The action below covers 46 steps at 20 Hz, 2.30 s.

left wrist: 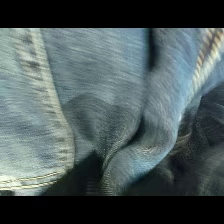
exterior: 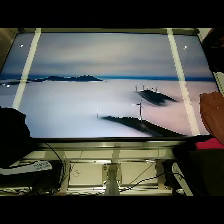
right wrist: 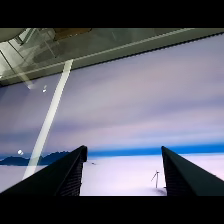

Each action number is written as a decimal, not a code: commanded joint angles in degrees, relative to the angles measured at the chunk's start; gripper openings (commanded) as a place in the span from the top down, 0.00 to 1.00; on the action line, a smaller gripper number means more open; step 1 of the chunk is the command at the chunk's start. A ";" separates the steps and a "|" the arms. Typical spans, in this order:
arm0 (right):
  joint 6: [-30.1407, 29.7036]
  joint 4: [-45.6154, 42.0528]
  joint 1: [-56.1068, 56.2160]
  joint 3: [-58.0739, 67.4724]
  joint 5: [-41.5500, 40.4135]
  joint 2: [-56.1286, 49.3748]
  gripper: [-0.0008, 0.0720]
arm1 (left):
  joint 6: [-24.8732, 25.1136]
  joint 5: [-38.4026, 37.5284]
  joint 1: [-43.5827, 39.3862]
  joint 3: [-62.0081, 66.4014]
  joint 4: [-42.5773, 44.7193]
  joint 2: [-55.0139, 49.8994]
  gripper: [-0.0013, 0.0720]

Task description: Fold the clothes and pants, and hang the long-sleeved shirts on hangers.

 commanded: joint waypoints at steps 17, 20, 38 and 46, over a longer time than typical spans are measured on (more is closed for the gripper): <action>0.02 0.02 0.04 0.02 0.00 0.02 0.24 | -8.66 29.22 0.15 9.70 6.67 38.47 0.92; 0.02 0.02 0.04 0.02 0.00 0.02 0.24 | -8.68 42.66 -0.85 9.81 2.40 43.21 0.92; 0.02 0.20 0.04 0.02 0.02 0.02 0.24 | -8.63 58.29 -65.92 25.16 -5.01 24.00 0.92; 0.04 0.22 0.04 0.02 0.02 0.02 0.24 | -8.63 57.33 -90.82 25.14 -1.73 4.76 0.92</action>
